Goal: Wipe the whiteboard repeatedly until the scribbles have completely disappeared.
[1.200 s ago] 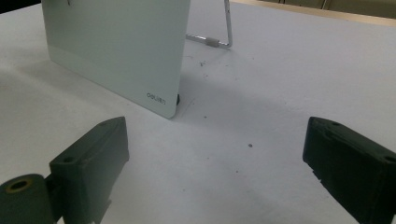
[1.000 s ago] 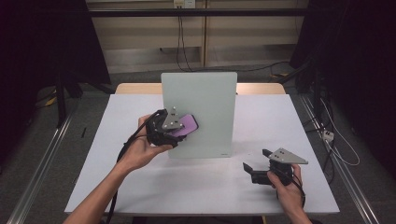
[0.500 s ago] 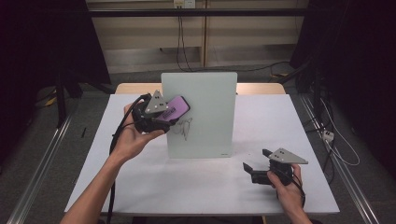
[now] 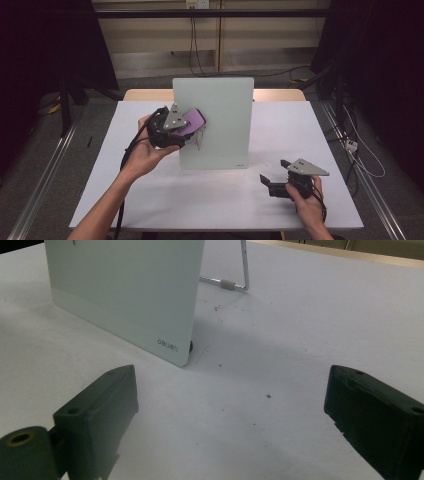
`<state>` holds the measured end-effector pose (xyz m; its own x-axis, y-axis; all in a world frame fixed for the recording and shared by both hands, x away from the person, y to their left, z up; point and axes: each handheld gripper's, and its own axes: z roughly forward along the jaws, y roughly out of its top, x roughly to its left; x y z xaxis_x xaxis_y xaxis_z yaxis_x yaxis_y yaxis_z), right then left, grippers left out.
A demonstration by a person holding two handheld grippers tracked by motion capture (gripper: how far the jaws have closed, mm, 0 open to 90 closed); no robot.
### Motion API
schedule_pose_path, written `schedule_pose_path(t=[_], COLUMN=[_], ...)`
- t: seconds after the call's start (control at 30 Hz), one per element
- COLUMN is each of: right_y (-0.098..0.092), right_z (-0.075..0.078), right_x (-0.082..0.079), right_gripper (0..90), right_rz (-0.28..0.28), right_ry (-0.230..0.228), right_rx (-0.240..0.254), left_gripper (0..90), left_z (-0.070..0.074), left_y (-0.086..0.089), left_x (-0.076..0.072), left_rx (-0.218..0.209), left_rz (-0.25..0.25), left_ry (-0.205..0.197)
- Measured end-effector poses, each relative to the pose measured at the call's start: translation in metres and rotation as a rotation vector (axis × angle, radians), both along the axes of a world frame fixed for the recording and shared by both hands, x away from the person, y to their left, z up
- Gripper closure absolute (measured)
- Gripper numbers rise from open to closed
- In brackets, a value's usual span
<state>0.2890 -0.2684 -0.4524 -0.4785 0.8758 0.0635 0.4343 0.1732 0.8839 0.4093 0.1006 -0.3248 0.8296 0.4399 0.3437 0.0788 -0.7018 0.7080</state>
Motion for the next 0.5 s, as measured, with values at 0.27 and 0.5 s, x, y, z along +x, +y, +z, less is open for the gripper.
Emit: schedule_pose_path(t=[0.27,0.5], right_y=[0.000,0.001], right_z=[0.000,0.000], right_x=[0.000,-0.001], right_gripper=[7.0,7.1], right_rz=[0.002,0.002], right_ry=[0.002,0.000], right_rx=[0.000,0.002], left_gripper=[41.1,41.1], left_z=[-0.009,-0.019], left_y=[-0.015,-0.027], left_x=[-0.005,-0.009], left_rx=[0.058,0.113], left_rz=[-0.031,-0.060], left_ry=[0.012,0.023])
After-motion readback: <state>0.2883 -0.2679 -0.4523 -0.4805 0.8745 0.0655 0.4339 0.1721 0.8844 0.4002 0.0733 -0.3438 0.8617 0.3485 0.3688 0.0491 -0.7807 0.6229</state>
